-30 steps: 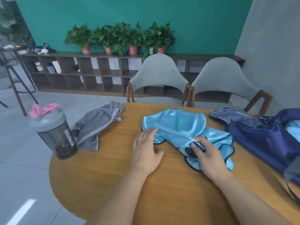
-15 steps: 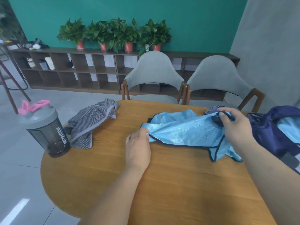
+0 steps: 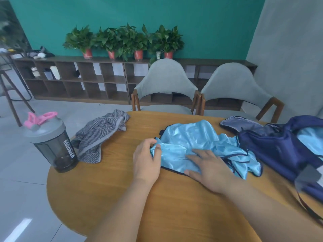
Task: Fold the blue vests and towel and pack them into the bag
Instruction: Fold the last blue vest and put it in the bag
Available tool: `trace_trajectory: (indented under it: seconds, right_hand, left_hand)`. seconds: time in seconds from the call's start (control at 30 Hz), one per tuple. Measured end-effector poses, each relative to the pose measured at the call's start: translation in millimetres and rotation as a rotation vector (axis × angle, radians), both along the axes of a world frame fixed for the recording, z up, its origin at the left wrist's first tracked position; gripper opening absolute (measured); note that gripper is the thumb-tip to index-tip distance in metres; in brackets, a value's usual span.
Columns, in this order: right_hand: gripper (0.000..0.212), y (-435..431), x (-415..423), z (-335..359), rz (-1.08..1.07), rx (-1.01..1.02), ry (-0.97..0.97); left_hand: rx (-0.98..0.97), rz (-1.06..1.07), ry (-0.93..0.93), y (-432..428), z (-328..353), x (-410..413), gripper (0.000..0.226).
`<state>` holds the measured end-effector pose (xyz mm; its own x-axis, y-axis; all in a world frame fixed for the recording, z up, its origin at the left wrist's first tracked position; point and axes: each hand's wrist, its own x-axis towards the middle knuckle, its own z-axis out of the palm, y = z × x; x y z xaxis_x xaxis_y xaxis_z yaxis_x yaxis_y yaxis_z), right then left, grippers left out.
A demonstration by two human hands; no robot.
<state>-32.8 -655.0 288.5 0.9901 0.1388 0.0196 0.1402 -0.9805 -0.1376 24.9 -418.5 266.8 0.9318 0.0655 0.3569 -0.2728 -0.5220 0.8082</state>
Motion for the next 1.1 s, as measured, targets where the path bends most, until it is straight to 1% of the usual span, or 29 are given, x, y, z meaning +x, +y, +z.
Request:
trace_trajectory:
  seconds: [0.1, 0.13, 0.2, 0.27, 0.3, 0.37, 0.43, 0.5, 0.57, 0.63, 0.67, 0.7, 0.77, 0.8, 0.87, 0.9, 0.93, 0.97, 1.0, 1.03, 1.1]
  right_hand:
    - [0.030, -5.6, -0.1, -5.2, 0.017, 0.070, -0.179]
    - [0.020, -7.4, -0.4, -3.0, 0.013, 0.112, -0.194]
    - [0.009, -11.1, -1.4, 8.2, -0.001, 0.259, -0.153]
    - [0.010, -11.9, -1.4, 30.7, -0.025, 0.483, -0.130]
    - [0.011, -11.6, 0.0, 45.5, -0.044, 0.580, -0.164]
    - [0.015, -13.0, 7.9, 77.2, -0.090, 0.754, -0.297]
    - [0.018, -17.1, 16.5, 108.6, -0.122, 0.967, -0.431]
    - [0.018, -27.8, 23.5, 136.2, -0.194, 1.062, -0.578]
    - [0.018, -47.2, 28.9, 154.5, -0.293, 1.051, -0.702]
    - [0.018, -68.3, 30.3, 158.9, -0.375, 1.034, -0.740]
    - [0.017, -77.3, 29.5, 156.2, -0.400, 0.985, -0.715]
    - [0.014, -84.5, 27.8, 149.3, -0.394, 0.882, -0.653]
    - [0.007, -88.4, 17.9, 128.3, -0.302, 0.585, -0.418]
    - [0.022, -86.0, 10.1, 114.0, -0.232, 0.460, -0.258]
    - [0.066, -77.7, -4.7, 81.6, -0.135, 0.282, 0.085]
    - [0.082, -72.4, -10.0, 63.5, -0.126, 0.193, 0.204]
    - [0.089, -66.6, -14.9, 45.4, -0.136, 0.102, 0.253]
    - [0.084, -62.8, -16.3, 28.2, -0.152, 0.056, 0.219]
    - [0.072, -58.4, -15.9, 18.3, -0.180, 0.062, 0.115]
    - [0.059, -56.1, -14.4, 12.1, -0.207, 0.106, -0.007]
    - [0.050, -49.5, -11.9, 14.0, -0.244, 0.212, -0.145]
  left_hand:
    - [0.097, -0.006, -0.048, -2.1, 5.0, -3.1, 0.029]
    - [0.135, -0.027, -0.084, -3.2, 5.1, -3.2, 0.031]
    - [0.193, -0.067, -0.155, -4.8, 3.5, -3.4, 0.036]
    - [0.207, -0.076, -0.196, -5.2, 3.2, -3.3, 0.039]
    - [0.195, -0.067, -0.200, -4.8, 4.5, -3.5, 0.042]
    - [0.142, -0.035, -0.183, -3.2, 6.6, -3.9, 0.050]
    - [0.074, 0.010, -0.128, -1.0, 6.8, -2.8, 0.059]
    - [-0.004, 0.046, -0.065, 0.5, 5.0, -1.2, 0.064]
    - [-0.036, 0.054, -0.033, 0.8, 2.8, 0.0, 0.066]
    - [-0.021, 0.045, -0.029, 0.6, 1.8, 1.2, 0.064]
    - [-0.007, 0.037, -0.028, 0.2, 1.4, 1.8, 0.062]
    - [0.008, 0.028, -0.022, -0.5, 1.5, 1.9, 0.060]
    - [0.057, 0.006, -0.014, -2.1, 1.8, 2.1, 0.057]
    - [0.100, -0.009, -0.016, -3.0, 2.4, 1.7, 0.055]
    - [0.232, -0.049, -0.050, -5.5, 3.1, -0.1, 0.054]
    - [0.308, -0.074, -0.074, -7.3, 3.3, -1.5, 0.055]
    - [0.380, -0.098, -0.096, -9.0, 3.6, -3.1, 0.057]
    - [0.444, -0.120, -0.117, -10.6, 3.9, -4.9, 0.058]
    - [0.497, -0.141, -0.139, -12.1, 4.1, -6.6, 0.058]
    - [0.540, -0.159, -0.160, -13.3, 4.1, -8.5, 0.060]
    - [0.604, -0.188, -0.196, -14.5, 4.5, -12.1, 0.063]
